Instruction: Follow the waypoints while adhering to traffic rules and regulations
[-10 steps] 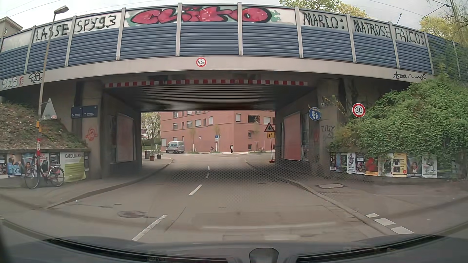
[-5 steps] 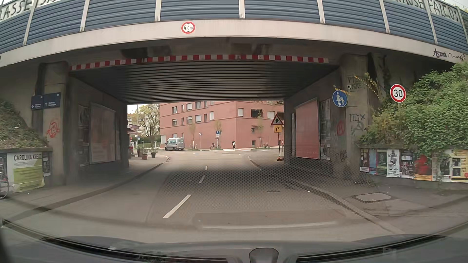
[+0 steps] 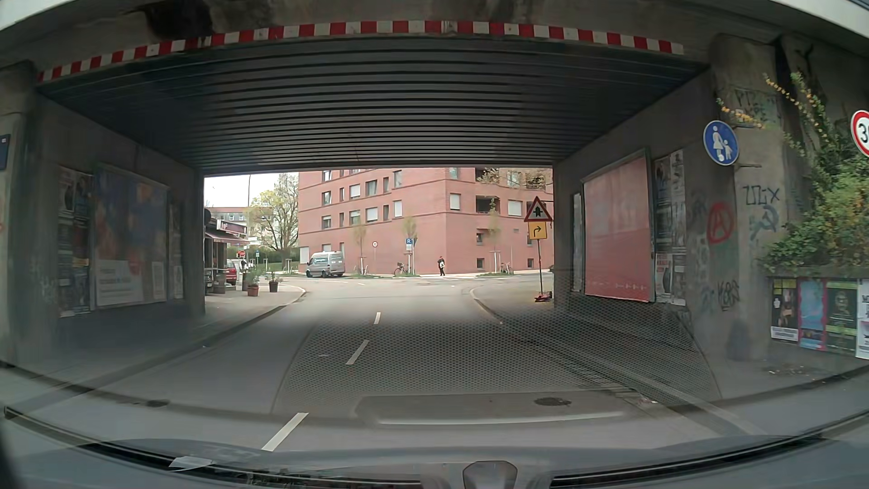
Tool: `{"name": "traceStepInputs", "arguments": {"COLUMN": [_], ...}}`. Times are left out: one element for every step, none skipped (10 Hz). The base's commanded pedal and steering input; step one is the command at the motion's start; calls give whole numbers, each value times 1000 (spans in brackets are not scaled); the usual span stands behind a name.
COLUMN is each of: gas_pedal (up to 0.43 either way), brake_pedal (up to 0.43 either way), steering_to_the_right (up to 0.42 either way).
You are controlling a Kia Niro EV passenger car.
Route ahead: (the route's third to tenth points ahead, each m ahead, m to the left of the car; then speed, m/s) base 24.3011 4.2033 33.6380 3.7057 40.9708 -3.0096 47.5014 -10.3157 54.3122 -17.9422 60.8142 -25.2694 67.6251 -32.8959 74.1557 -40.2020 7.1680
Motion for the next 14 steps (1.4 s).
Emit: {"name": "traceStepInputs", "arguments": {"gas_pedal": [110,87,47,39,39,39,39,39,39,28,8,0,0,0], "brake_pedal": [0,0,0,0,0,0,0,0,0,0,0,0,0,0], "steering_to_the_right": [-22,-22,-24,-28,-34,-34,-34,-34,-33,-25,-21,-20,-20,-18]}}
